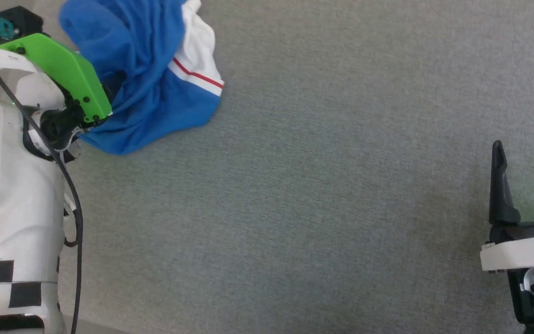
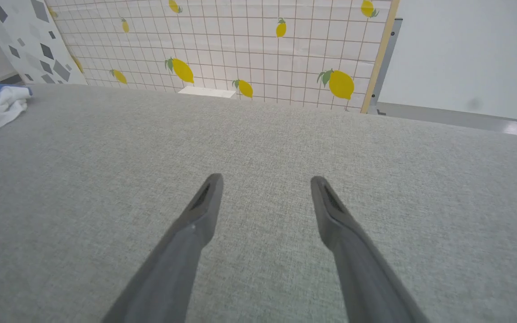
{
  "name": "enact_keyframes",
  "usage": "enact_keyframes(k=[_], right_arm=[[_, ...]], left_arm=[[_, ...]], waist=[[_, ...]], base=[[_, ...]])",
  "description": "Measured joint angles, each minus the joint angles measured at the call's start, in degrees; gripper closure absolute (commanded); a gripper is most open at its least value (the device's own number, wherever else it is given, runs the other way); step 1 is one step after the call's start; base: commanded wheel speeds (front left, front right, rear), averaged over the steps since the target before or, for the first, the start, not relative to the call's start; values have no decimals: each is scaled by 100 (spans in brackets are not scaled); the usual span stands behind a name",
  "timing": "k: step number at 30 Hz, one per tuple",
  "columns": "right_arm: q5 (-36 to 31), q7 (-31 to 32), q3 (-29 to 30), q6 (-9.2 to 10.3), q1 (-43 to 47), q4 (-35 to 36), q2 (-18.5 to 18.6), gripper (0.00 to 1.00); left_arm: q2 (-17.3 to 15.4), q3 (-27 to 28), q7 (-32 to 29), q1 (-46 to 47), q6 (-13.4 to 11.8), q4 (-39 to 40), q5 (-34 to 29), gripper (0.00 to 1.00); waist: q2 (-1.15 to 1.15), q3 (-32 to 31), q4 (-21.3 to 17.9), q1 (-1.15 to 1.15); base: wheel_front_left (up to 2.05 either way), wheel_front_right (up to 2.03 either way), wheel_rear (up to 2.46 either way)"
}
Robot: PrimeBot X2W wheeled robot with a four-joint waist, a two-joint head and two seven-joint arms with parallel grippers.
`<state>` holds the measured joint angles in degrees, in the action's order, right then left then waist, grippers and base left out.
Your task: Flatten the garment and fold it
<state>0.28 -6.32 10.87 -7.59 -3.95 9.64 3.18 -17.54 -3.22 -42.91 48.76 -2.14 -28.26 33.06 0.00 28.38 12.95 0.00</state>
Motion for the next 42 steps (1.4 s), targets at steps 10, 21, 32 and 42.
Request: enact_keyframes(k=[10, 21, 32, 42], right_arm=[[-8, 36, -7, 0, -10, 141, 62, 0], [23, -21, -62, 0, -52, -78, 46, 0], [126, -305, -96, 0, -52, -594, -16, 0], [642, -581, -183, 0, 129, -1204, -25, 0]], left_arm=[[-77, 108, -155, 14, -259, -131, 29, 91], [-209, 163, 548, -9, 145, -372, 76, 100], [-231, 199, 1408, 257, 721, -21, 234, 100], [37, 9, 2008, 873, 871, 700, 522, 100]], waist=[[0, 298, -311, 0], [0, -21, -389, 0], [0, -819, -347, 0], [0, -1964, -362, -1]], base=[[0, 0, 0], [0, 0, 0], [0, 0, 0], [0, 0, 0]])
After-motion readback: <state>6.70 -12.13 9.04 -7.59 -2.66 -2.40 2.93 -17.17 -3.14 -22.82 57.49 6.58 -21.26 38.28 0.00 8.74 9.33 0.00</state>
